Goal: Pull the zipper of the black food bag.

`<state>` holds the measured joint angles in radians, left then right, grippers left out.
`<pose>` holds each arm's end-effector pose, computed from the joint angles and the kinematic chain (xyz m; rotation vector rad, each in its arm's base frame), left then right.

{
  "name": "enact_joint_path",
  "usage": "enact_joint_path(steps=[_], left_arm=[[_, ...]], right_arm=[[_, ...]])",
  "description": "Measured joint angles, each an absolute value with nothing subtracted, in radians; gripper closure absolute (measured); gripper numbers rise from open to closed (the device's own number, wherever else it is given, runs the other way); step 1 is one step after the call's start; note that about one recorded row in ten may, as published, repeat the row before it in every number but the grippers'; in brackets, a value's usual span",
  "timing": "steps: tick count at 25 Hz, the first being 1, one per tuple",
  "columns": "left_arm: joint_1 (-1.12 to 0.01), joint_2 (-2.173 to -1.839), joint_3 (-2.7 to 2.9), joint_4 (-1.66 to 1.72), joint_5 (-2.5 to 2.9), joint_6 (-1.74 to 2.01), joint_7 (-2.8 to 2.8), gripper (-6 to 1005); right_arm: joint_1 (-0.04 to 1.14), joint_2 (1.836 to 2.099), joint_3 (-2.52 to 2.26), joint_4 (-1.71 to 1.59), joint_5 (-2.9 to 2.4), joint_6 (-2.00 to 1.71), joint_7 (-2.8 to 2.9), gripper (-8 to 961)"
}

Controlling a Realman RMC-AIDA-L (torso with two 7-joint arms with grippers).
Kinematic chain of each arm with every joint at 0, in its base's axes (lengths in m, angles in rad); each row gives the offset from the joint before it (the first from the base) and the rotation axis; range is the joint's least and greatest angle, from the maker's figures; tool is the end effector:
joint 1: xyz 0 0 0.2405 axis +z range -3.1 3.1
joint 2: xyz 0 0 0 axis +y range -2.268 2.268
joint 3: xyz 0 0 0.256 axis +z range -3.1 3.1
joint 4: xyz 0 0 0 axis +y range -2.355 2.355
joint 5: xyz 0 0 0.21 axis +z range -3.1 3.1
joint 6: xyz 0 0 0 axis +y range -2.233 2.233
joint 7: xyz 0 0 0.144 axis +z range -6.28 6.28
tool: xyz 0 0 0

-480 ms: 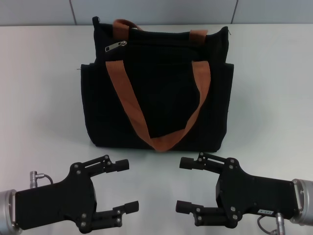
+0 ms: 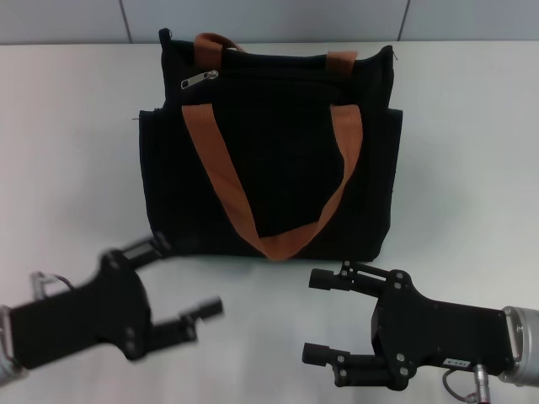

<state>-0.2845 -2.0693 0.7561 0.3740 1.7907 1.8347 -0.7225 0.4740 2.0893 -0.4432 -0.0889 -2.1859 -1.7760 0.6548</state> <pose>-0.2950 0.2139 -0.0235 -2.6358 -0.2113 -1.0937 0.2601 0.2190 -0.0730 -2.7761 0.2861 1.2138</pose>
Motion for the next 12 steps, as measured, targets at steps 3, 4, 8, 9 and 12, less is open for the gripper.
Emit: enact_joint_path(steps=[3, 4, 8, 9, 12], left_arm=[[-0.269, -2.069, 0.667, 0.356, 1.752, 1.840, -0.722, 227], [-0.256, -2.069, 0.589, 0.339, 1.720, 1.845, -0.722, 227], [-0.240, -2.069, 0.448, 0.303, 1.656, 1.837, -0.722, 227], [-0.242, -2.069, 0.406, 0.292, 1.637, 1.817, -0.725, 227], [-0.273, -2.068, 0.312, 0.277, 1.615, 1.746, -0.746, 227]], right_arm=[[0.475, 2.090, -0.443, -0.078, -2.184, -1.755, 0.653, 174], [0.476, 2.091, -0.443, -0.059, -2.178, -1.733, 0.638, 175], [0.478, 2.091, -0.443, -0.036, -2.174, -1.718, 0.611, 182], [0.480, 2.091, -0.443, -0.026, -2.173, -1.715, 0.599, 184], [0.482, 2.091, -0.443, -0.019, -2.172, -1.714, 0.590, 189]])
